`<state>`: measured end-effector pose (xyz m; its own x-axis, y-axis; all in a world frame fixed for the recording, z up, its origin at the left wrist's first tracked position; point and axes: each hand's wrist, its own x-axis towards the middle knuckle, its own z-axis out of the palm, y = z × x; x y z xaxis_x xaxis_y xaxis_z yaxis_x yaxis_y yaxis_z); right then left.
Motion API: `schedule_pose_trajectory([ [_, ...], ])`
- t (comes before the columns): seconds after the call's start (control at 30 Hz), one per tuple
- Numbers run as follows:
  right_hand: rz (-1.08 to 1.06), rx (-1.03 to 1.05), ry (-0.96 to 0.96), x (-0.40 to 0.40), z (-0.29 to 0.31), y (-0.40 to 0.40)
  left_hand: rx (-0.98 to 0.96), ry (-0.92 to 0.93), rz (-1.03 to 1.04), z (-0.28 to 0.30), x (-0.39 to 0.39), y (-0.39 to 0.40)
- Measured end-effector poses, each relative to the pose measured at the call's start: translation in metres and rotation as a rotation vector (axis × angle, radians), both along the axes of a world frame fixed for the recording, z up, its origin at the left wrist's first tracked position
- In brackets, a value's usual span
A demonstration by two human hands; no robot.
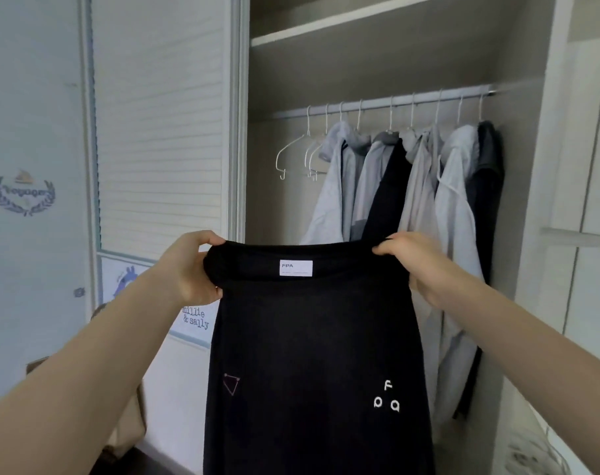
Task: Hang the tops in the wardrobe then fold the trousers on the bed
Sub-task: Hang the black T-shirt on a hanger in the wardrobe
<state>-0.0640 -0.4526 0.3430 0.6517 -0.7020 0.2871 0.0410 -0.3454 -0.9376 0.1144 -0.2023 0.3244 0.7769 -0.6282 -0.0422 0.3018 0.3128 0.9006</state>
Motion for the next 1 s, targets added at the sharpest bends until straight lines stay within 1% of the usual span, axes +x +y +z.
schedule_pose_trajectory([
  [0.2, 0.130, -0.112, 0.152, 0.073, 0.005, -0.015, -0.014, -0.235, 0.096, 0.021, 0.058, -0.014],
  [0.27, 0.161, -0.210, 0.274, 0.093, 0.008, -0.017, -0.038, -0.276, 0.184, 0.028, 0.076, -0.022],
  [0.33, 0.274, -0.319, 0.463, 0.113, 0.017, -0.015, -0.059, -0.285, 0.283, 0.039, 0.095, -0.034],
  [0.4, 0.412, -0.419, 0.617, 0.132, 0.030, -0.014, -0.081, -0.303, 0.337, 0.050, 0.112, -0.051],
  [0.47, 0.501, -0.500, 0.663, 0.154, 0.047, -0.018, -0.106, -0.325, 0.358, 0.060, 0.131, -0.069],
  [0.5, 0.517, -0.505, 0.638, 0.165, 0.056, -0.019, -0.112, -0.335, 0.364, 0.063, 0.138, -0.076],
  [0.57, 0.467, -0.467, 0.505, 0.192, 0.079, -0.025, -0.123, -0.364, 0.368, 0.069, 0.151, -0.093],
  [0.67, 0.300, -0.376, 0.228, 0.232, 0.118, -0.040, -0.123, -0.400, 0.348, 0.076, 0.164, -0.115],
  [0.73, 0.166, -0.370, 0.034, 0.255, 0.141, -0.054, -0.116, -0.430, 0.335, 0.080, 0.174, -0.125],
  [0.77, 0.099, -0.395, -0.033, 0.266, 0.151, -0.061, -0.109, -0.443, 0.329, 0.082, 0.179, -0.130],
  [0.83, -0.010, -0.471, -0.070, 0.280, 0.167, -0.072, -0.083, -0.474, 0.309, 0.085, 0.188, -0.137],
  [0.93, -0.124, -0.517, 0.005, 0.298, 0.183, -0.084, -0.042, -0.509, 0.287, 0.087, 0.199, -0.146],
  [1.0, -0.146, -0.519, 0.044, 0.313, 0.190, -0.093, -0.022, -0.524, 0.280, 0.087, 0.206, -0.152],
])
